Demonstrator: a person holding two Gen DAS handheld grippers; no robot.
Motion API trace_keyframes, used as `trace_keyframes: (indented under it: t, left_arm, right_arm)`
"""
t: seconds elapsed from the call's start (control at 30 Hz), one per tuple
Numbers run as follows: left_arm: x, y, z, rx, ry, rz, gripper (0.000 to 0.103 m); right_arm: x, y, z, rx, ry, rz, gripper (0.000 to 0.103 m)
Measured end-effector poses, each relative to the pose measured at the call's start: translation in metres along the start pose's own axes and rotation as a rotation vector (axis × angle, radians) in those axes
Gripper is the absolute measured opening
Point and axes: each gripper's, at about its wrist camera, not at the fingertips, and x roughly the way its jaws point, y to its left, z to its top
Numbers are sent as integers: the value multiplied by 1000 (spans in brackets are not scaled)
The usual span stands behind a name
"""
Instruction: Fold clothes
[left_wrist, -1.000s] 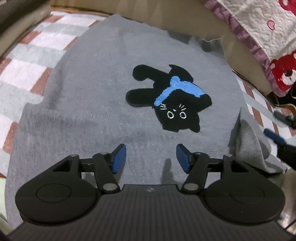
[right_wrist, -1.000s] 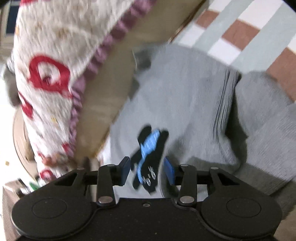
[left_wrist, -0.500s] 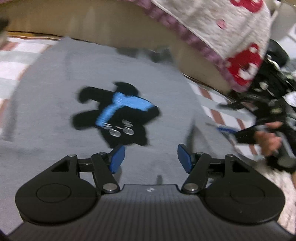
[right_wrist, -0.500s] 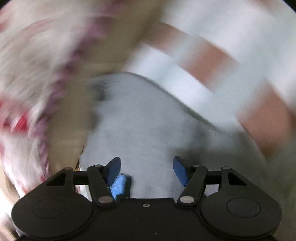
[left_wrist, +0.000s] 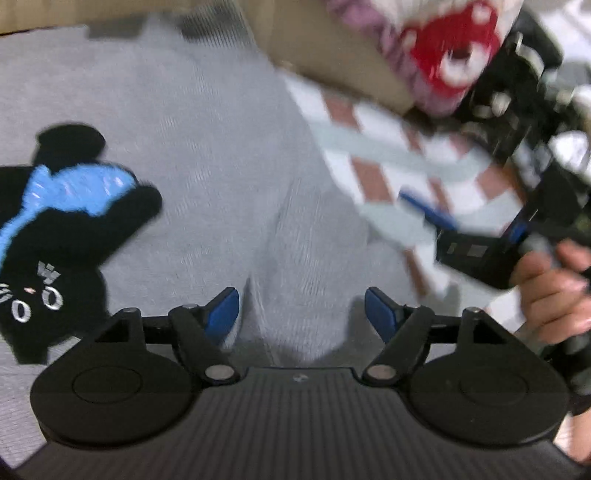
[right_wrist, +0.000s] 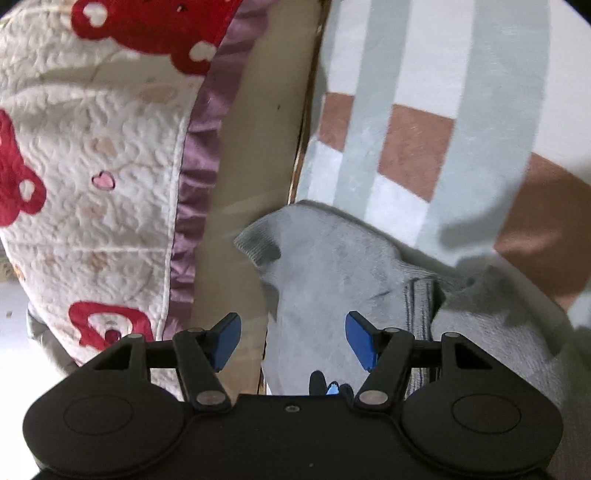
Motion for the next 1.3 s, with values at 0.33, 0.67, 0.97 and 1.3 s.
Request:
trace_keyframes:
  t: [0.33, 0.67, 0.97, 1.3]
  left_arm:
    - [-158, -16, -109, -30, -464, 198, 4]
    - [-148, 26, -160, -197, -295, 333, 18]
    - [-173, 47, -152, -226, -375, 374, 38]
    - [-144, 75, -160, -332, -233, 361, 42]
  right_arm:
    - [6, 2, -5, -6, 94, 7, 69]
    - [-2, 81, -26, -494, 296, -210, 69]
    - [22, 87, -36, -1022, 578, -697, 69]
    - [61, 49, -22, -957, 774, -575, 19]
